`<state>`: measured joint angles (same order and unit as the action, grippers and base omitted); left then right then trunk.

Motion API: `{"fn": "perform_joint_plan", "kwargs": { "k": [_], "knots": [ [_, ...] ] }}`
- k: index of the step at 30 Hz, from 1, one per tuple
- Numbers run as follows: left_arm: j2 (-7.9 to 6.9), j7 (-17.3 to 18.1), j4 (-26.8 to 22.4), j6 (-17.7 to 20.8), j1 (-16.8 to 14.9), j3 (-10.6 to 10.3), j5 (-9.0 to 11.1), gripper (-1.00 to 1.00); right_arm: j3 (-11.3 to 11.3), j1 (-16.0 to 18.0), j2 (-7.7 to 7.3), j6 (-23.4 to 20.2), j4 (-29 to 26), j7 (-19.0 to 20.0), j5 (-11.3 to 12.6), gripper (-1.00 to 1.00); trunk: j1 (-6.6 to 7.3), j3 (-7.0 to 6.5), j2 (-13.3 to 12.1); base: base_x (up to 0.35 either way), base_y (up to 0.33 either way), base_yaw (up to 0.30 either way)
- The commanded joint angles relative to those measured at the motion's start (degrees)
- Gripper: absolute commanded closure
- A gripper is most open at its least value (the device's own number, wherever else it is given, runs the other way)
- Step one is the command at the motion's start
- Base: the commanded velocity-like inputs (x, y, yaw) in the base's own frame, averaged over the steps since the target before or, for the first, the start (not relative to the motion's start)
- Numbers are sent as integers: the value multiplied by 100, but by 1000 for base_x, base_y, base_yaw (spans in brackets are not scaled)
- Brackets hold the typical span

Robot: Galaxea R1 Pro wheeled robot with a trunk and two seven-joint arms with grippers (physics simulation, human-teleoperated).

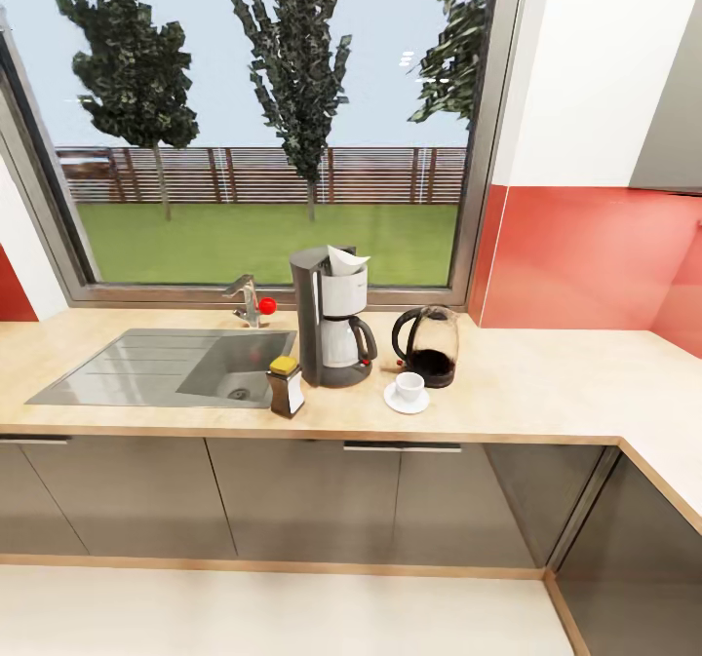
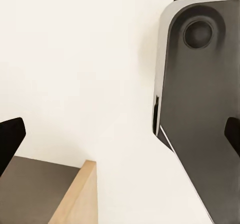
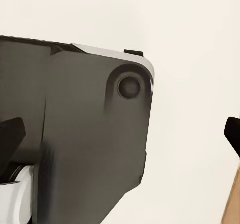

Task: Set up a coffee station on the kitchen countertop: keep the coffee maker on the countertop, move the bottle of coffee from the kitchen shelf to the counter next to the coffee maker, place a paper coffee filter on top of the coffee maker, put the saucer next to the coffee maker with the coffee cup on the saucer, and place the electric kettle next to the coffee maker.

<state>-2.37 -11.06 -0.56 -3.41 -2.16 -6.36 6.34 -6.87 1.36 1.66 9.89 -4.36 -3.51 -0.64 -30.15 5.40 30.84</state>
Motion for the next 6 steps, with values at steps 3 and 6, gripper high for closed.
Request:
{"fn": "perform_joint_plan", "kwargs": {
  "k": [3, 6],
  "knots": [
    [0, -10, 4, -19, -4, -40, 60, -100, -43, 5, 1, 13, 6, -37, -7, -100, -2, 11, 9, 0, 0, 0],
    [0, -10, 4, -20, -4, -43, 60, -100, -43, 5, 1, 13, 6, -36, -7, -100, -2, 11, 9, 0, 0, 0]
  ]
}}
